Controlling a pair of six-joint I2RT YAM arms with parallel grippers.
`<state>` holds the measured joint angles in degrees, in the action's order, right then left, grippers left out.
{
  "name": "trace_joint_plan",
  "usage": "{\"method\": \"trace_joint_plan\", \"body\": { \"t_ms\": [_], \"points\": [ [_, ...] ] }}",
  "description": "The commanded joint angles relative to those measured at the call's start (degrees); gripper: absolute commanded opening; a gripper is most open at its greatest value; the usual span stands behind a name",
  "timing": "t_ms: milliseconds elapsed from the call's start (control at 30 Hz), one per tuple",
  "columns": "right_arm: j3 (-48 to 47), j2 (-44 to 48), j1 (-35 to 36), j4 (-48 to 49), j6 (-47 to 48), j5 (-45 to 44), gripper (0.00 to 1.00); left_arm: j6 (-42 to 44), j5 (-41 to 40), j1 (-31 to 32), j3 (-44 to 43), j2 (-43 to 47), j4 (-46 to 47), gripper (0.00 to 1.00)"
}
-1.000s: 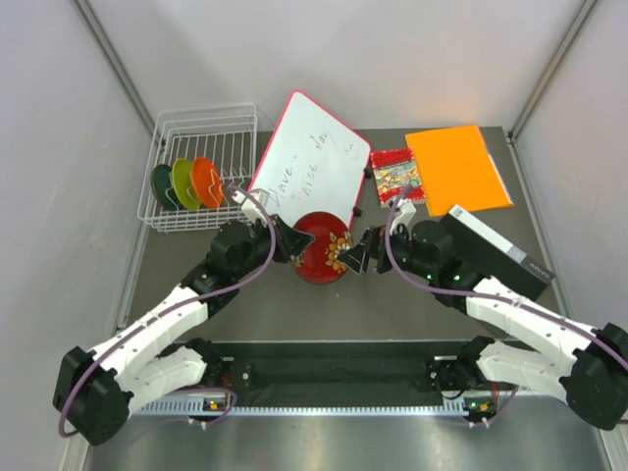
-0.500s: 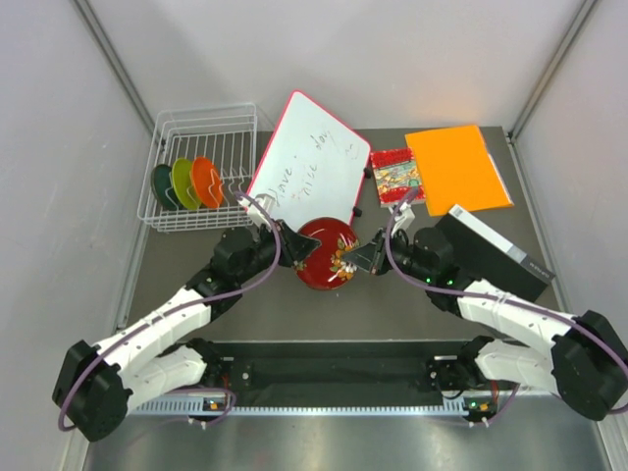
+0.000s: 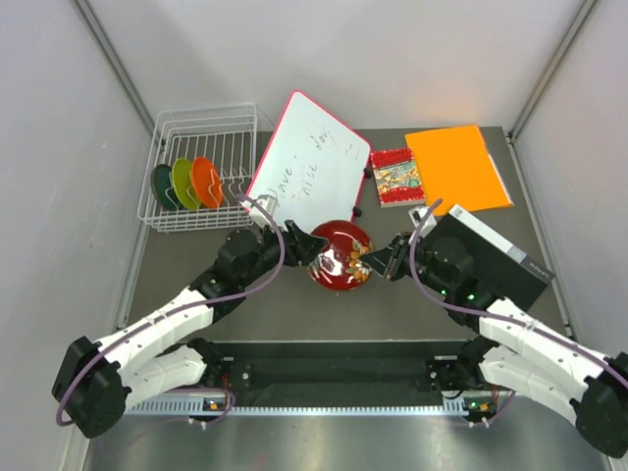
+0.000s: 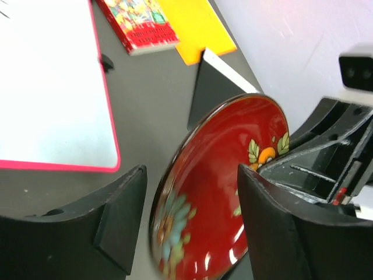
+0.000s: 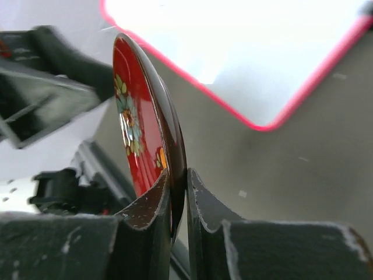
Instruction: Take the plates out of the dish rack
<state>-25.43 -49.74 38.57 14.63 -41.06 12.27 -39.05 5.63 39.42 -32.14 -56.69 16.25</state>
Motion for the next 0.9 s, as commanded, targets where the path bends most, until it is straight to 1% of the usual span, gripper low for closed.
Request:
{"method": "trace_joint_plan", "body": {
  "t_ms": [0, 33, 67, 133, 200, 300, 467, 500, 600, 700, 767, 867],
  "points": [
    [1.43, 8.94, -7.00, -9.08, 1.51, -3.31, 0.00, 4.67, -7.91, 0.22, -0.03, 4.91, -0.16, 0.69],
    [1.44, 10.26, -10.06, -10.75, 1.94, -2.87, 0.00, 5.38, -9.31, 0.13, -0.20, 5.53, -1.65, 0.71],
    [1.44, 12.80, -11.48, -14.33, 2.82, -2.52, 0.00, 5.82, -10.10, 0.13, -0.38, 6.66, -2.44, 0.72],
    [1.00, 14.92, -14.81, -18.39, 3.79, -2.34, 0.00, 7.58, -11.25, 0.13, -1.08, 7.90, -3.85, 0.73],
    [0.21, 16.07, -16.67, -23.48, 5.11, -2.17, 0.00, 9.76, -14.14, 0.13, -1.69, 9.22, -5.96, 0.74],
    [1.08, 15.55, -18.88, -26.23, 5.46, -1.64, 0.00, 13.10, -18.80, 0.13, -3.19, 10.45, -8.95, 0.76],
    [3.72, 13.62, -19.67, -25.54, 5.02, -0.76, 0.00, 17.16, -27.50, 0.04, -5.74, 10.54, -13.26, 0.79],
    [4.16, 13.00, -19.84, -25.27, 5.11, -0.59, 0.00, 18.47, -30.65, 0.04, -5.83, 10.63, -13.61, 0.80],
    [5.39, 10.46, -20.11, -23.08, 4.67, 1.17, 0.00, 19.97, -36.28, -0.04, -5.48, 10.89, -13.70, 0.86],
    [6.79, 7.03, -20.28, -20.09, 4.23, 3.10, 0.00, 20.68, -39.19, -0.13, -5.04, 10.98, -14.14, 0.87],
    [7.76, 4.92, -20.29, -17.11, 3.53, 4.77, 0.00, 20.68, -39.64, -0.22, -4.60, 10.90, -14.32, 0.88],
    [8.29, 2.19, -20.37, -15.17, 2.83, 6.09, 0.00, 20.07, -39.64, -0.31, -3.90, 10.89, -14.67, 0.88]
  ]
}}
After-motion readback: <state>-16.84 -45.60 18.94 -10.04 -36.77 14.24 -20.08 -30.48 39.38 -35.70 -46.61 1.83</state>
